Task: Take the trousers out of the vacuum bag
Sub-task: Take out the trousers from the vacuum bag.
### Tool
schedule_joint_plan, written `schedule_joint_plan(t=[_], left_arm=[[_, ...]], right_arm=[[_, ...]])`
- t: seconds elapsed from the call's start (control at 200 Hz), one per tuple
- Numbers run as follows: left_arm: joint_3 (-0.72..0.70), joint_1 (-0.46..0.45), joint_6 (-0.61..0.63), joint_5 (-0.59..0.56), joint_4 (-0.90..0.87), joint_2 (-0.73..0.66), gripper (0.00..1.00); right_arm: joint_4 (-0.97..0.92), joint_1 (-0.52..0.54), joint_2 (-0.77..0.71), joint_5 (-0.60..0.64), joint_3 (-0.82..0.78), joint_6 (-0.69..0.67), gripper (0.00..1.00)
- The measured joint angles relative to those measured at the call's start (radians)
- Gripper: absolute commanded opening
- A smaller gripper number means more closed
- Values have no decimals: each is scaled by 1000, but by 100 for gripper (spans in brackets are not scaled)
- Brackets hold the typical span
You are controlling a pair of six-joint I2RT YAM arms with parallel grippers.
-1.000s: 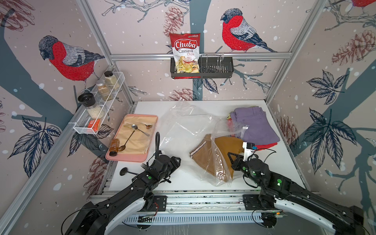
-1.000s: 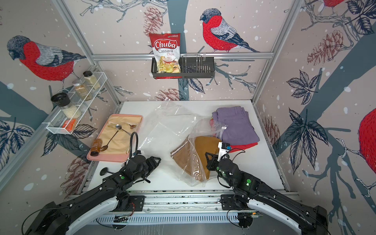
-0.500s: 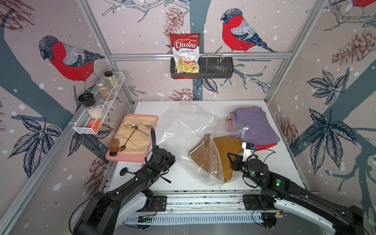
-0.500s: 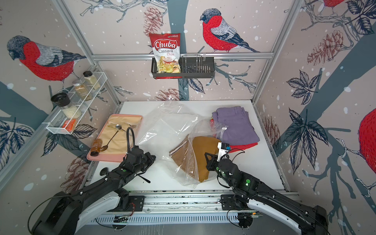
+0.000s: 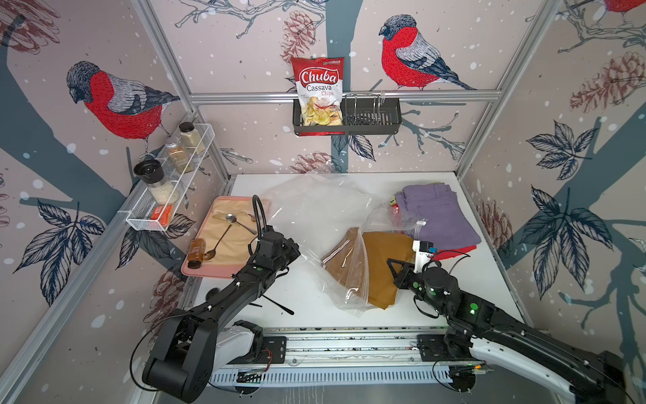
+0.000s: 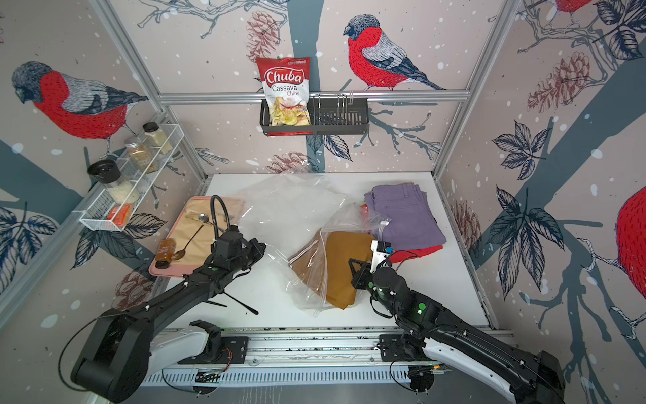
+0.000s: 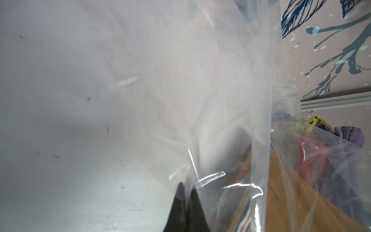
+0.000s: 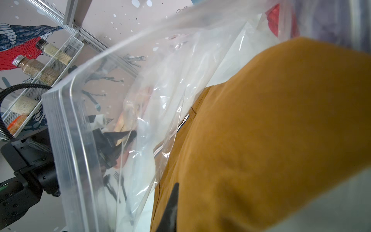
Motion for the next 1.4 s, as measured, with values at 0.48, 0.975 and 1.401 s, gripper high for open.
schedule_joint_plan(t=[0.48,0.975,1.401], left_arm=[[146,110,98,75,2,215,0],[348,193,145,86,2,454,0],[485,235,158,64,-19,570,0]], right_arm=[[-10,0,-68,-35,-8,2,0],[-117,0,-143,-113,43,-40,0],[-291,1,-307,-165,132,-104,0]])
